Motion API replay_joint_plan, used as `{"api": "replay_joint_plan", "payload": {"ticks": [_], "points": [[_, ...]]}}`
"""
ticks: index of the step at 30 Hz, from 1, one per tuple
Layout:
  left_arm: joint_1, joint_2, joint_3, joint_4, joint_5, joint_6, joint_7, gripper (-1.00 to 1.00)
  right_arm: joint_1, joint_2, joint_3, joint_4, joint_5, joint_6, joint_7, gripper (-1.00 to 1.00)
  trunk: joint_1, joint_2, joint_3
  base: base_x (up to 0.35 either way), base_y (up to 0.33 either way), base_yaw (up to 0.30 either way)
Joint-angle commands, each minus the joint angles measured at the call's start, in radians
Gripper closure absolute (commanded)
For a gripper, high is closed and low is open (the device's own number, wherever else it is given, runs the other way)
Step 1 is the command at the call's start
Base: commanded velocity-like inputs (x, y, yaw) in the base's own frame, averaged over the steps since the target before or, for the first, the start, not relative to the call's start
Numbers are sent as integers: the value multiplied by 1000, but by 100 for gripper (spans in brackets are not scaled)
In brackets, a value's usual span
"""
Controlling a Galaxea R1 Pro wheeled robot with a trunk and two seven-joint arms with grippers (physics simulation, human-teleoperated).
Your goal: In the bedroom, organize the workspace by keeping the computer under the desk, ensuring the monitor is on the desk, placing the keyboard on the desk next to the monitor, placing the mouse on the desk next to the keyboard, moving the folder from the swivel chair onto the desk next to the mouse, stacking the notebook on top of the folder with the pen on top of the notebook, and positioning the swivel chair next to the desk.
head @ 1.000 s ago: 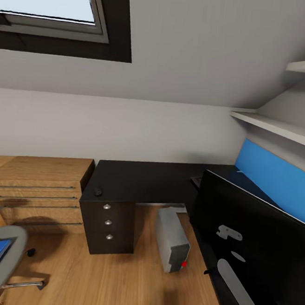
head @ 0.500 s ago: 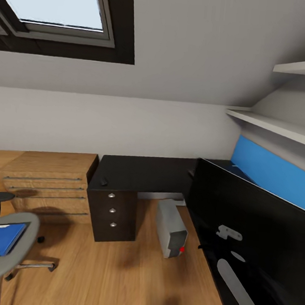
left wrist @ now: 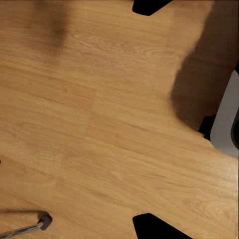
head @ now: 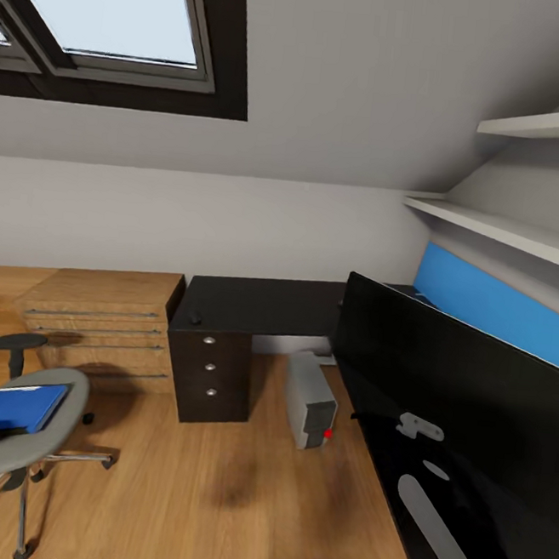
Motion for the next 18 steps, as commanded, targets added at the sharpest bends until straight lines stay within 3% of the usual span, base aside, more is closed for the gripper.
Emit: {"api": "replay_joint_plan", "payload": {"ticks": [1, 18], "points": [[0, -1, 2, -2, 4, -1, 0, -100, -1, -1, 3, -1, -5, 3, -8, -100, 0, -2, -2, -333, -64, 0], [0, -1, 0, -2, 4, -1, 0, -100, -1, 0, 3, 0, -5, -3, -8, -100, 0, -2, -2, -298, -187, 0]]}}
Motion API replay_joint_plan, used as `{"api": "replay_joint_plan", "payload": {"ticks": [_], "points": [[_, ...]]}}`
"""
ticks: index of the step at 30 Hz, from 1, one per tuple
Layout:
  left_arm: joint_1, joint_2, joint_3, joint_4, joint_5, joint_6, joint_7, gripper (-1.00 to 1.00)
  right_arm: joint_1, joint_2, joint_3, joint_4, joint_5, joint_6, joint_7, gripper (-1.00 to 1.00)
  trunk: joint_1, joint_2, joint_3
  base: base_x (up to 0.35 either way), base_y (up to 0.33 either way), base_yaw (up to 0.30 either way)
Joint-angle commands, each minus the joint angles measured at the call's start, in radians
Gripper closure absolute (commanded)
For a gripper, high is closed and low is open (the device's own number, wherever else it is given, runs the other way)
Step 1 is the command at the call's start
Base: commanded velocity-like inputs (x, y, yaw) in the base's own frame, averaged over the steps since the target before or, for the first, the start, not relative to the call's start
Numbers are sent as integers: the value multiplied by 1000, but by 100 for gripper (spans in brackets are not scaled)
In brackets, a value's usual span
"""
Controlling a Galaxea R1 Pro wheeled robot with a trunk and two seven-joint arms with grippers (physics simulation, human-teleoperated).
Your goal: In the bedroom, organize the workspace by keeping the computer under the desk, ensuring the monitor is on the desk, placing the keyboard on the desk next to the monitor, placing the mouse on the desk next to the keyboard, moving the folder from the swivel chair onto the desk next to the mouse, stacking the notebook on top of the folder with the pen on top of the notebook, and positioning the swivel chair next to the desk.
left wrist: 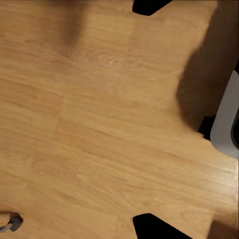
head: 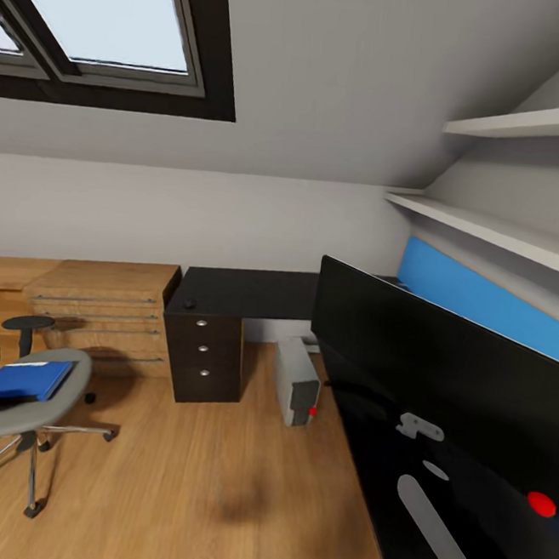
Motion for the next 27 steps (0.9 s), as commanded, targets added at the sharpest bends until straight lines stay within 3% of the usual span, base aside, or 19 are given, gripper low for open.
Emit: {"api": "replay_joint_plan", "payload": {"ticks": [1, 27], "points": [[0, -1, 2, -2, 3, -1, 0, -100, -1, -1, 3, -2, -5, -1, -7, -100, 0, -2, -2, -292, -206, 0], [0, 0, 3, -4, 3, -1, 0, -100, -1, -1, 4, -3, 1, -9, -7, -100, 0, -2, -2, -272, -225, -1]]}}
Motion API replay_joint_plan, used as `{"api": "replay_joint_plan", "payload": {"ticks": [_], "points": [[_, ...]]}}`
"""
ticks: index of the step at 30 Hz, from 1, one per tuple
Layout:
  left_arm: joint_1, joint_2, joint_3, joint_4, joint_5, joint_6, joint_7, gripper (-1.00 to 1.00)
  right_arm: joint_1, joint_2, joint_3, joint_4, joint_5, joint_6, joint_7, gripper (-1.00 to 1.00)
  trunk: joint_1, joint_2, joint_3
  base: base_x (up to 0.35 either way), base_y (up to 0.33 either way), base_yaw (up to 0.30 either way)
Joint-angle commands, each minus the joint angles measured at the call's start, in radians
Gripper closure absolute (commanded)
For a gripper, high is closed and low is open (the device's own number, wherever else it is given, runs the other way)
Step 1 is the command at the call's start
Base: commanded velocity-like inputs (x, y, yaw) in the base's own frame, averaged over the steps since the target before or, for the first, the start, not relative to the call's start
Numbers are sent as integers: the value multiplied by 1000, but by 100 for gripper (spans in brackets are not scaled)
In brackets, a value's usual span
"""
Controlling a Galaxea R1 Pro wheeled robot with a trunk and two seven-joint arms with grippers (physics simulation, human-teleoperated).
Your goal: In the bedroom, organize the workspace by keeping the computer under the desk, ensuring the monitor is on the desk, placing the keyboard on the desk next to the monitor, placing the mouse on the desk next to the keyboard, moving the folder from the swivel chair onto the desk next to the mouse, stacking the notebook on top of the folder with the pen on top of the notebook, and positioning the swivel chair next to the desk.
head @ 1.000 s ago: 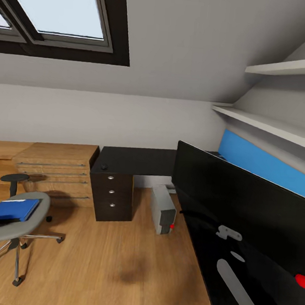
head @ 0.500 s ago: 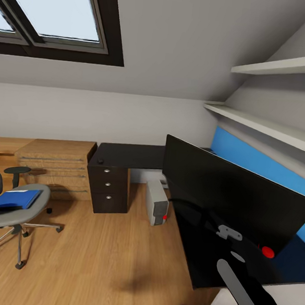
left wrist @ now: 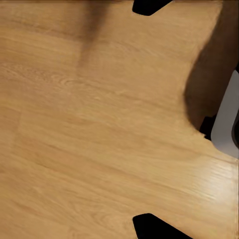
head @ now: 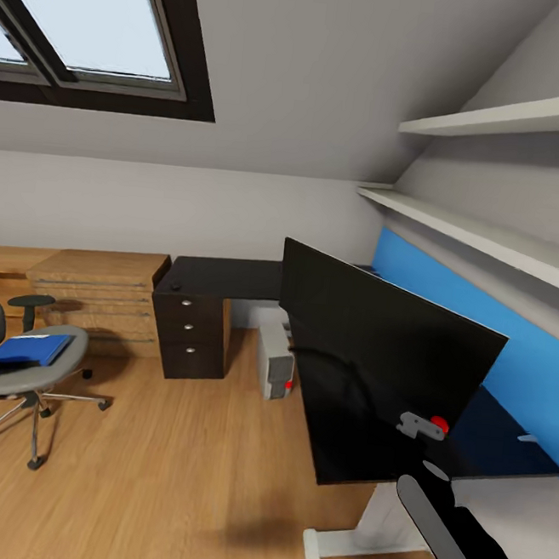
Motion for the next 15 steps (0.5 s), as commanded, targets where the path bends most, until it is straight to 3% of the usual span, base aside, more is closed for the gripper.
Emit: {"api": "replay_joint_plan", "payload": {"ticks": [1, 9, 15], "points": [[0, -1, 3, -2, 4, 0, 0, -100, -1, -1, 3, -1, -5, 2, -7, -100, 0, -2, -1, -228, -266, -64], [0, 0, 1, -1, 5, 4, 0, -100, -1, -1, 3, -1, -5, 2, -7, -100, 0, -2, 4, -226, -267, -122], [0, 0, 0, -1, 5, 6, 0, -100, -1, -1, 3, -1, -5, 3, -7, -100, 0, -2, 5, -225, -268, -31]]}}
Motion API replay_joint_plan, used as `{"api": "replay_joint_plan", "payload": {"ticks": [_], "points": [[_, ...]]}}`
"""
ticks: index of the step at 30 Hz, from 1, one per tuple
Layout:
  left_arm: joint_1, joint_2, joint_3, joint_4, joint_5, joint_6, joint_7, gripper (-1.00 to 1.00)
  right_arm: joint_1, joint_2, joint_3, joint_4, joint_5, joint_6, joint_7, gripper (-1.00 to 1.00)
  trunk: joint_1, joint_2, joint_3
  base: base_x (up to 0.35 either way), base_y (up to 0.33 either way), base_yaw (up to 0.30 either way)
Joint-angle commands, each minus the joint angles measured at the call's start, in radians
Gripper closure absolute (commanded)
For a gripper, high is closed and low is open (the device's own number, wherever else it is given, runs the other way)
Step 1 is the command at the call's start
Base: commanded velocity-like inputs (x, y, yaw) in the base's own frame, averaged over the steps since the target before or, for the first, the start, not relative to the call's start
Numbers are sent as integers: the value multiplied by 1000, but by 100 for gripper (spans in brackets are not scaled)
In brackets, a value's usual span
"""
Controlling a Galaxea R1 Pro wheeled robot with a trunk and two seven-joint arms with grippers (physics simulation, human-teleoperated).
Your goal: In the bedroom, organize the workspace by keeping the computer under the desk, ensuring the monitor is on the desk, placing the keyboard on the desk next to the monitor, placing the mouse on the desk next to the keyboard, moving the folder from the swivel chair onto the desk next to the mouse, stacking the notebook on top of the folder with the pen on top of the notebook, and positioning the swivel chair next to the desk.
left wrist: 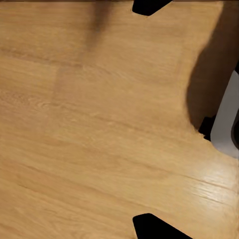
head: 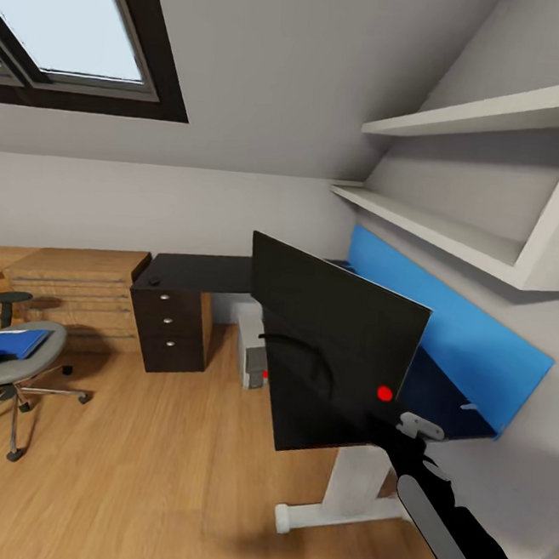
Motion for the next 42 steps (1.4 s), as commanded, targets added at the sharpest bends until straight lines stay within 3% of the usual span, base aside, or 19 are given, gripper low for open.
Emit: {"api": "replay_joint_plan", "payload": {"ticks": [1, 12, 17, 23, 30, 42], "points": [[0, -1, 2, -2, 3, -1, 0, -100, -1, -1, 3, -1, -5, 2, -7, -100, 0, -2, -2, -224, -268, -6], [0, -1, 2, -2, 3, 0, 0, -100, -1, -1, 3, 0, -3, 1, -7, -100, 0, -2, -2, -160, -264, -1], [0, 0, 2, -2, 4, -1, 2, -100, -2, -2, -9, 21, 25, -31, -7, -100, 0, -2, -2, -7, -134, 0], [0, 0, 3, -2, 5, -4, 2, -100, -12, 0, -54, 169, 32, -140, -2, -100, 0, -2, -2, -1, -20, 0], [0, 2, 5, -2, 5, -6, 2, -100, -188, 8, -63, 462, 70, -217, 28, -100, 0, -2, -2, 104, -91, 0], [0, 3, 5, -2, 6, -6, 2, -100, -211, 13, -57, 503, 77, -256, 66, -100, 0, -2, -2, 231, -180, 0]]}}
